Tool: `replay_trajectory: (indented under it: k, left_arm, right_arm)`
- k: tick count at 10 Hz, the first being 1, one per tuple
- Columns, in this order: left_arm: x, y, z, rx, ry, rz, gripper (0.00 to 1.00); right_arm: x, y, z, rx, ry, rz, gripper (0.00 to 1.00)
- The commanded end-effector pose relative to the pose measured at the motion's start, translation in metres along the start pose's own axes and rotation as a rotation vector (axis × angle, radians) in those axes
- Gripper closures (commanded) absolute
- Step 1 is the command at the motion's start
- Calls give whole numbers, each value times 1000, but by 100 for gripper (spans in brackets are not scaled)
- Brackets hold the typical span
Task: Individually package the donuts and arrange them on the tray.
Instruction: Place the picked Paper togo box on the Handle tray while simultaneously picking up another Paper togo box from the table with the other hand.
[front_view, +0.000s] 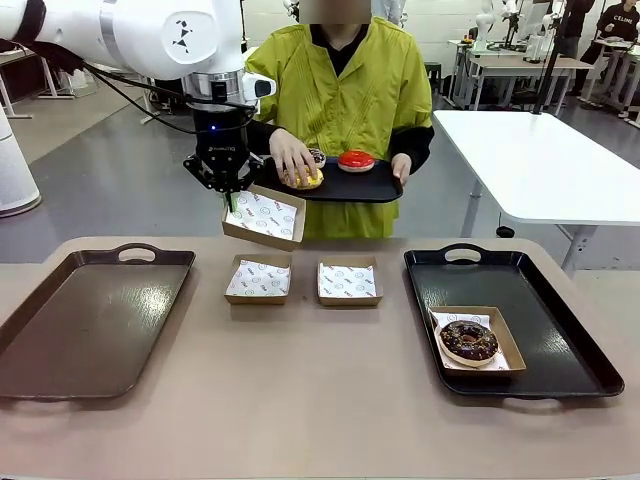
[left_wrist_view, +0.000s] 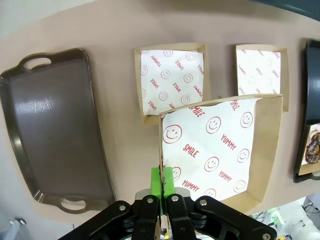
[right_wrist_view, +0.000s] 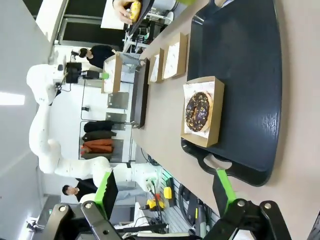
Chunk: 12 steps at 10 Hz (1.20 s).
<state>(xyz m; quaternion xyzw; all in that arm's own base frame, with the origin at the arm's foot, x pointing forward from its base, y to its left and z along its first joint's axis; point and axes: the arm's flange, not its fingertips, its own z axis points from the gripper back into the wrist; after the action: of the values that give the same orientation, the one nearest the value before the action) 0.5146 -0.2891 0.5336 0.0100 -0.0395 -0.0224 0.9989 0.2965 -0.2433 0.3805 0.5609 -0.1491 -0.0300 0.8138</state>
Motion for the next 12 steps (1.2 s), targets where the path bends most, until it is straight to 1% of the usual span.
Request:
replay_trajectory:
  k: [1, 2, 12]
  left_arm:
    - [10, 0, 2, 5, 9, 28, 100]
    - [0, 0, 0, 0, 0, 0, 100]
    - [0, 0, 0, 0, 0, 0, 100]
  right_arm:
    - [7, 3, -1, 17, 4, 35, 0]
    - [0, 0, 0, 0, 0, 0, 0]
    - [0, 0, 0, 0, 0, 0, 0]
